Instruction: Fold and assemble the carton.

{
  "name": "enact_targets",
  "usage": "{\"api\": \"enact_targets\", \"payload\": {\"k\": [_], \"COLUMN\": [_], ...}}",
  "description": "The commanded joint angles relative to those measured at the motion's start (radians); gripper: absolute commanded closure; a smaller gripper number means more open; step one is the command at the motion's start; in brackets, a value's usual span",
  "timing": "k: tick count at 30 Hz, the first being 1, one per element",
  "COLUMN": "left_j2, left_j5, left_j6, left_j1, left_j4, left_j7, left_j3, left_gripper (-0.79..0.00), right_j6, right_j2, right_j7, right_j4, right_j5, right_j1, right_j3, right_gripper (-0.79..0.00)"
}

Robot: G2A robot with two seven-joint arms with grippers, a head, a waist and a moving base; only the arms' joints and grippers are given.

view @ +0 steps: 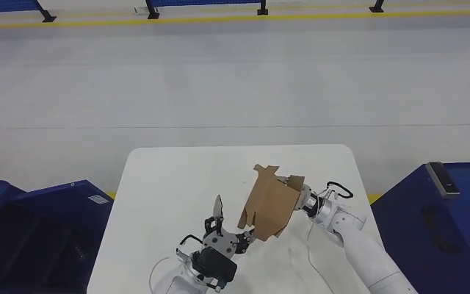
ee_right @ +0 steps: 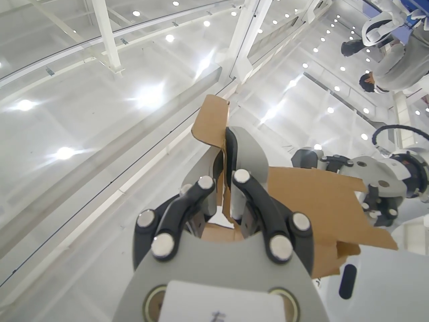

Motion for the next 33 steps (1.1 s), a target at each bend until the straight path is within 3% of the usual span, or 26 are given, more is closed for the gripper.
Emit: {"api": "enact_targets", "payload": {"k": [1, 6, 8, 9, 10, 16, 17, 18, 27, 31, 33], "left_j2": [-0.003, -0.009, -0.011, -0.011, -0.012, -0.018, -0.018, -0.019, -0.018, -0.012, -0.010], "left_j5": [0.014, 0.020, 0.024, 0.025, 0.026, 0.042, 0.043, 0.044, 0.005, -0.129, -0.260], "left_j6": [0.016, 0.018, 0.019, 0.018, 0.018, 0.033, 0.036, 0.037, 0.002, -0.126, -0.237], "left_j1": [-0.001, -0.005, -0.007, -0.007, -0.008, -0.006, -0.003, -0.001, 0.026, 0.036, 0.042], "left_j4": [-0.002, 0.000, 0.003, 0.004, 0.005, 0.010, 0.010, 0.010, -0.006, -0.021, -0.026], "left_j7": [-0.007, -0.019, -0.021, -0.023, -0.023, -0.026, -0.026, -0.025, -0.008, -0.005, -0.009], "left_j3": [0.003, 0.009, 0.011, 0.011, 0.011, 0.014, 0.014, 0.014, -0.012, -0.048, -0.062], "left_gripper": [-0.646, -0.554, -0.372, -0.025, 0.000, 0.000, 0.000, 0.000, 0.000, 0.000, 0.000], "right_j6": [-0.004, -0.004, -0.005, -0.006, -0.007, -0.005, -0.006, -0.007, -0.091, -0.184, -0.226], "right_j2": [-0.002, -0.006, -0.007, -0.008, -0.010, -0.018, -0.019, -0.020, -0.007, 0.019, 0.033], "right_j7": [0.006, 0.009, 0.010, 0.009, 0.010, 0.003, 0.001, -0.001, 0.038, 0.140, 0.198], "right_j4": [0.000, -0.003, -0.003, -0.003, -0.001, 0.002, -0.001, -0.002, 0.053, 0.067, 0.058], "right_j5": [-0.010, -0.013, -0.013, -0.014, -0.014, -0.023, -0.026, -0.028, -0.114, -0.269, -0.342], "right_j1": [-0.003, -0.007, -0.008, -0.008, -0.008, -0.001, -0.001, -0.002, 0.008, -0.001, -0.010], "right_j3": [-0.003, -0.004, -0.003, -0.004, -0.006, -0.022, -0.023, -0.024, 0.071, 0.167, 0.220], "right_gripper": [0.000, 0.000, 0.000, 0.000, 0.000, 0.000, -0.277, -0.785, -0.785, -0.785, -0.785]}}
